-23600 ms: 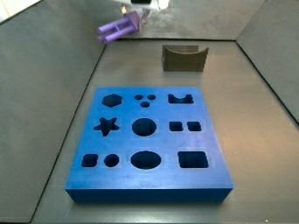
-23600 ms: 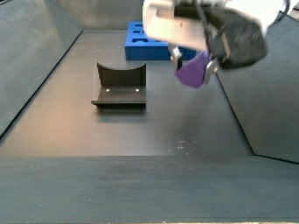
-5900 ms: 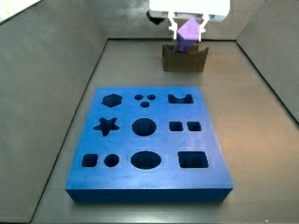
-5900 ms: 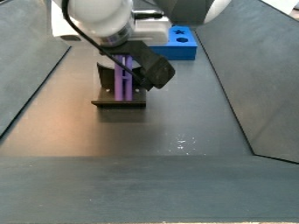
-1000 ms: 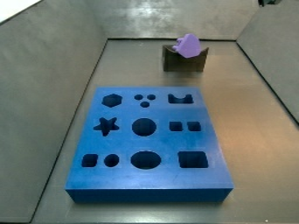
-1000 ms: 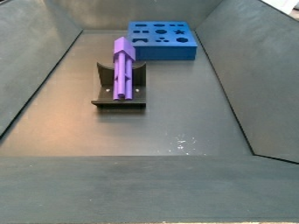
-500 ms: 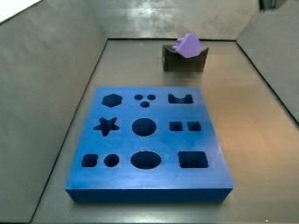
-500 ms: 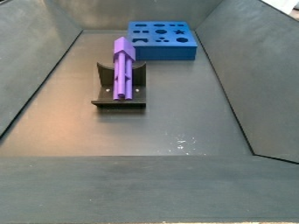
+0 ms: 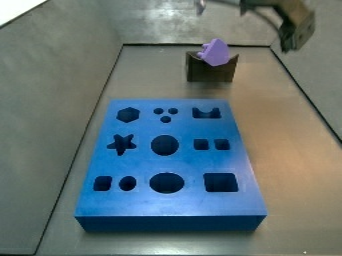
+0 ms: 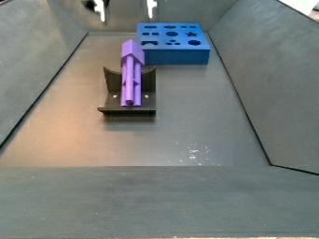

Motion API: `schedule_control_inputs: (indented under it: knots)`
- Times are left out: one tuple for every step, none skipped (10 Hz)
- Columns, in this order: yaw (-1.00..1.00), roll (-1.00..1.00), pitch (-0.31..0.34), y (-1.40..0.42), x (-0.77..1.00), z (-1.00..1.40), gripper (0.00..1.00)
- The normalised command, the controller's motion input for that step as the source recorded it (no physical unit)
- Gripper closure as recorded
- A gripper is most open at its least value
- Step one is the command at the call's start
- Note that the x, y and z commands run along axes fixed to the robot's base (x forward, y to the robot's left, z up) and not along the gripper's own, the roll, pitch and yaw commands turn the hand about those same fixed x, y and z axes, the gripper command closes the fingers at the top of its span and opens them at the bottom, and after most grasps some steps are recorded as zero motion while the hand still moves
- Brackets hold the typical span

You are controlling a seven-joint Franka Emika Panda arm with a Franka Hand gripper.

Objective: Pick up the 3 prong object. Move up. Rotate the 3 prong object. Place the 3 prong object on the fixture. Regrasp the 3 prong object. Move to above the board. Insert the 3 prong object.
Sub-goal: Regrasp the 3 prong object.

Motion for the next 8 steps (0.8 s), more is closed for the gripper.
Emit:
schedule_control_inputs:
  knots:
    - [0.02, 0.07, -0.121, 0.02, 0.09, -1.00, 0.00]
    - [-0.01, 0.08, -0.108, 0.02, 0.10, -1.00, 0.00]
    - [-0.03, 0.07, -0.087, 0.01, 0.10, -1.00, 0.00]
    - [-0.04, 0.07, -0.071, 0.01, 0.11, -1.00, 0.00]
    - [-0.04, 0.06, -0.040, 0.01, 0.11, -0.92, 0.00]
    - [-0.04, 0.07, -0.015, 0.00, 0.10, -0.77, 0.00]
    - [-0.03, 0.07, 0.005, 0.00, 0.10, -0.62, 0.00]
    - [-0.02, 0.07, 0.025, -0.01, 0.09, -0.47, 0.00]
